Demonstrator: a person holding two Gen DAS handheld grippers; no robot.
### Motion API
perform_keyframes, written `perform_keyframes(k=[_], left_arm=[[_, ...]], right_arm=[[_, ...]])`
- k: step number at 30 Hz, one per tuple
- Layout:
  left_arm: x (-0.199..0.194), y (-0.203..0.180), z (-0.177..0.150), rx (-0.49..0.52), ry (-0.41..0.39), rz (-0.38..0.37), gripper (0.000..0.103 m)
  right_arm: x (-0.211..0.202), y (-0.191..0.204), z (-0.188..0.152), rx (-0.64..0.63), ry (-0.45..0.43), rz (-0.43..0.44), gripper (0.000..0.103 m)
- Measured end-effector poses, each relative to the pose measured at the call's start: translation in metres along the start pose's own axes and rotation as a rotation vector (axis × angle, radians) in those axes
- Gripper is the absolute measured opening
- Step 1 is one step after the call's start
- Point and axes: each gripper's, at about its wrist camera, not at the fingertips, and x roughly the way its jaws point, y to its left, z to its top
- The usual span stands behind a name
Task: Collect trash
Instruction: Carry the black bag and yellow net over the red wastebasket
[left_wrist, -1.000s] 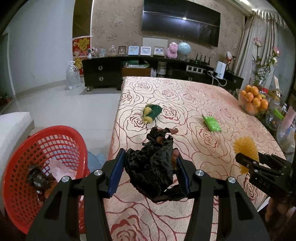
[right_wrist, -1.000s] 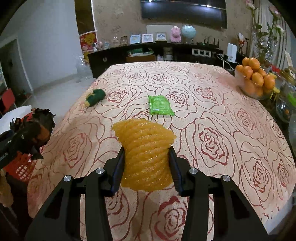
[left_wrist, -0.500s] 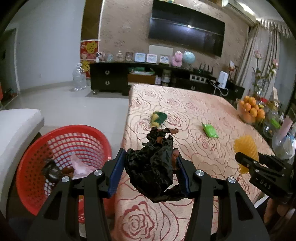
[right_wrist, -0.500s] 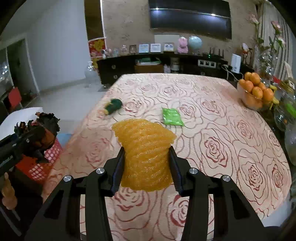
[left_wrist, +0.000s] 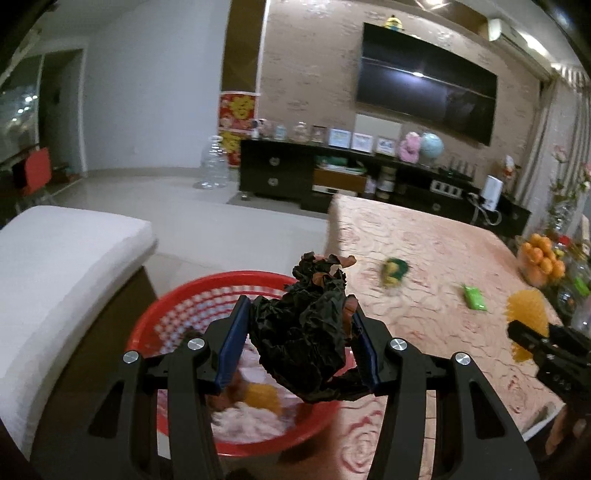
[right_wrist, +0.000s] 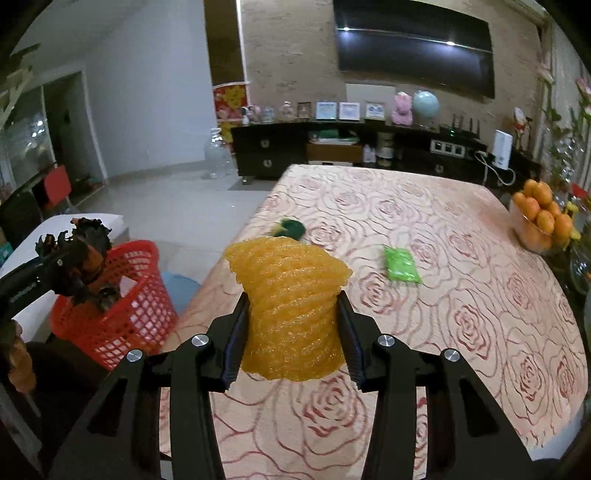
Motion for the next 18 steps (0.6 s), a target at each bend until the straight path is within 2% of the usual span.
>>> perform_keyframes(k=[5, 12, 18], left_arm=[[0.006, 0.02, 0.003, -0.011, -0.003, 0.083, 0.049], [0.023, 0.048, 0.0, -0.066, 0.041, 0.122, 0.05], [0.028, 0.06, -0.005, -0.074, 0.051, 0.159, 0.052]], right_arm=[[0.004, 0.02, 0.013, -0.028, -0.006, 0.04, 0.044], [0.014, 0.051, 0.028, -0.062, -0.004, 0.093, 0.044], [0.03, 0.077, 0.033, -0.101, 0.021, 0.13, 0.044]])
